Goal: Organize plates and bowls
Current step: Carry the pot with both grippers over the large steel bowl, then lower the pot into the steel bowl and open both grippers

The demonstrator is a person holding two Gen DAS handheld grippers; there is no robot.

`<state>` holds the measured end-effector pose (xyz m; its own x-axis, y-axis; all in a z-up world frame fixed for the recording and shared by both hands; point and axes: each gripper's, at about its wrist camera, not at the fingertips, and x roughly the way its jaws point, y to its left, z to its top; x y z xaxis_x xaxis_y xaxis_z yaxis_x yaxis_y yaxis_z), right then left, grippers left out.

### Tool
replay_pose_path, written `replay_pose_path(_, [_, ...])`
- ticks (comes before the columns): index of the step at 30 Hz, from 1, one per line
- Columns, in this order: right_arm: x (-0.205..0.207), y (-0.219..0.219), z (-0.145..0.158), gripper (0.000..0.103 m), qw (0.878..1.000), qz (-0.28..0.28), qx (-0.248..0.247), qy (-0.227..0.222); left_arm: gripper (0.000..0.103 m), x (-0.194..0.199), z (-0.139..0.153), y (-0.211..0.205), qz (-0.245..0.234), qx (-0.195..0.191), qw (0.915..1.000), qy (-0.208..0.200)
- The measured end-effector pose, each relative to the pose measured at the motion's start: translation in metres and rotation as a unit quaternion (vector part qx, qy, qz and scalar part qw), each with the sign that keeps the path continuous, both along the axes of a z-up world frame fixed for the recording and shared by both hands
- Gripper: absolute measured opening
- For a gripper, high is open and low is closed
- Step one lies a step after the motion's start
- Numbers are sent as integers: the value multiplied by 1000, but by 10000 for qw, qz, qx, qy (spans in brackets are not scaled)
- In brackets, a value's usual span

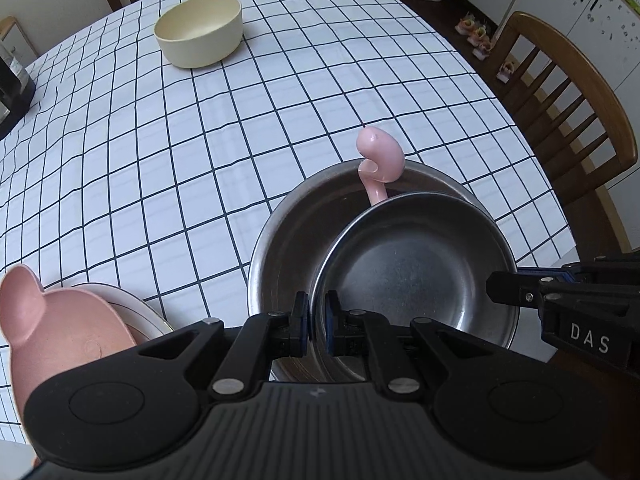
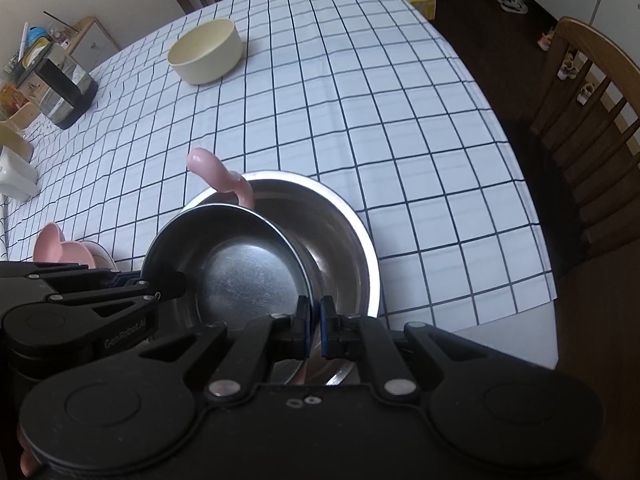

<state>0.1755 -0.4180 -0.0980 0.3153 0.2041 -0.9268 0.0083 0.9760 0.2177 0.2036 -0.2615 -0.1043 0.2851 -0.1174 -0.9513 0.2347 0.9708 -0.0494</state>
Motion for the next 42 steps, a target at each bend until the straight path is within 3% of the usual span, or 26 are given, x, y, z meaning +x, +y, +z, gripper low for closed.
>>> replay_pose_path(13, [12, -1, -16, 5, 9997, -42, 52, 245, 7, 7, -11, 0, -103, 35, 9999, 49])
replay_pose_path(18, [14, -2, -17, 6, 9996, -65, 97, 263, 7, 11, -13, 5, -75, -115, 9999, 105])
replay_pose_path(22, [14, -4, -15, 16, 9996, -72, 160, 210, 7, 14, -11, 10, -13, -293, 9995, 99])
replay_pose_path(27, [12, -2, -10, 20, 9998, 47, 175, 108, 8, 13, -3, 14, -16, -423, 9991, -10])
replay_pose_path(34, [10, 4, 7, 33, 9994, 247, 146, -196, 9, 6, 5, 14, -109, -358, 9991, -211])
replay_pose_path(42, [5, 8, 22, 40, 9980, 412, 127, -463, 14, -1, 26, 19, -103, -413, 9977, -532])
